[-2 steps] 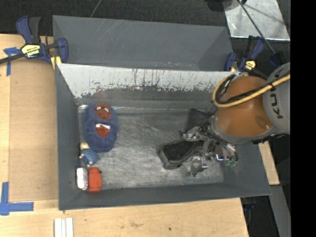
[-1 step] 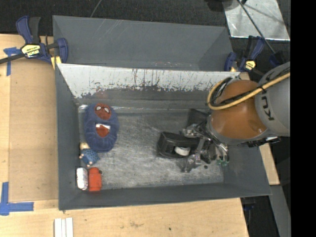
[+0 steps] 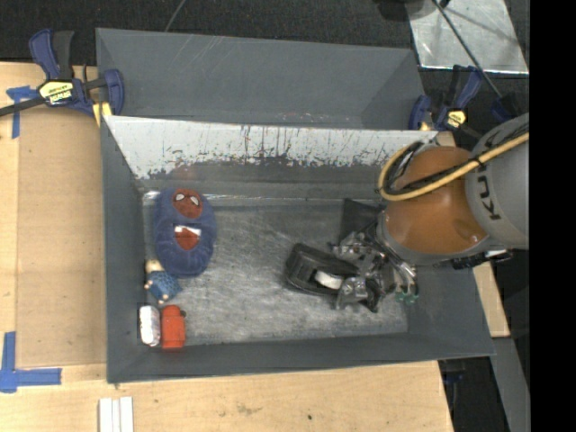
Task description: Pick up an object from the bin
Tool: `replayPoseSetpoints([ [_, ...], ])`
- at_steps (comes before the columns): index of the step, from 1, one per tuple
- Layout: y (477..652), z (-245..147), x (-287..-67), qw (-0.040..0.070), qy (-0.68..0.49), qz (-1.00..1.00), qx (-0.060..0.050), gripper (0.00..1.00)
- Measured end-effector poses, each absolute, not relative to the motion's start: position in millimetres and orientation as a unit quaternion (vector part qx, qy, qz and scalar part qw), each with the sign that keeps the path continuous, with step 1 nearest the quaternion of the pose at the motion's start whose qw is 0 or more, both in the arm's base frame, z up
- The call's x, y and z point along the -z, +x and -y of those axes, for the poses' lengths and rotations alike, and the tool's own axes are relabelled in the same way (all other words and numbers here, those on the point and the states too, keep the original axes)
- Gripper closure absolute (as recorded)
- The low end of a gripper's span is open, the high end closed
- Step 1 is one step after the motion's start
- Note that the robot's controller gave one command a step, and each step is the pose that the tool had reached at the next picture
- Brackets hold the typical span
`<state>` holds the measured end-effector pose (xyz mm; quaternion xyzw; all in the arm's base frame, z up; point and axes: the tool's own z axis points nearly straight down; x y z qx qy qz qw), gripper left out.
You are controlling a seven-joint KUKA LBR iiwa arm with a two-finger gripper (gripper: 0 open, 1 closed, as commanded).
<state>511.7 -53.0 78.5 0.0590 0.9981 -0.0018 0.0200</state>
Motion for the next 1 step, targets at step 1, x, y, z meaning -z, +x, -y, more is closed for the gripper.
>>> replayPoseSetpoints([
  [1, 521.1, 58.8, -207.2, 0.003, 0.079, -0.997, 0.001, 1.00],
])
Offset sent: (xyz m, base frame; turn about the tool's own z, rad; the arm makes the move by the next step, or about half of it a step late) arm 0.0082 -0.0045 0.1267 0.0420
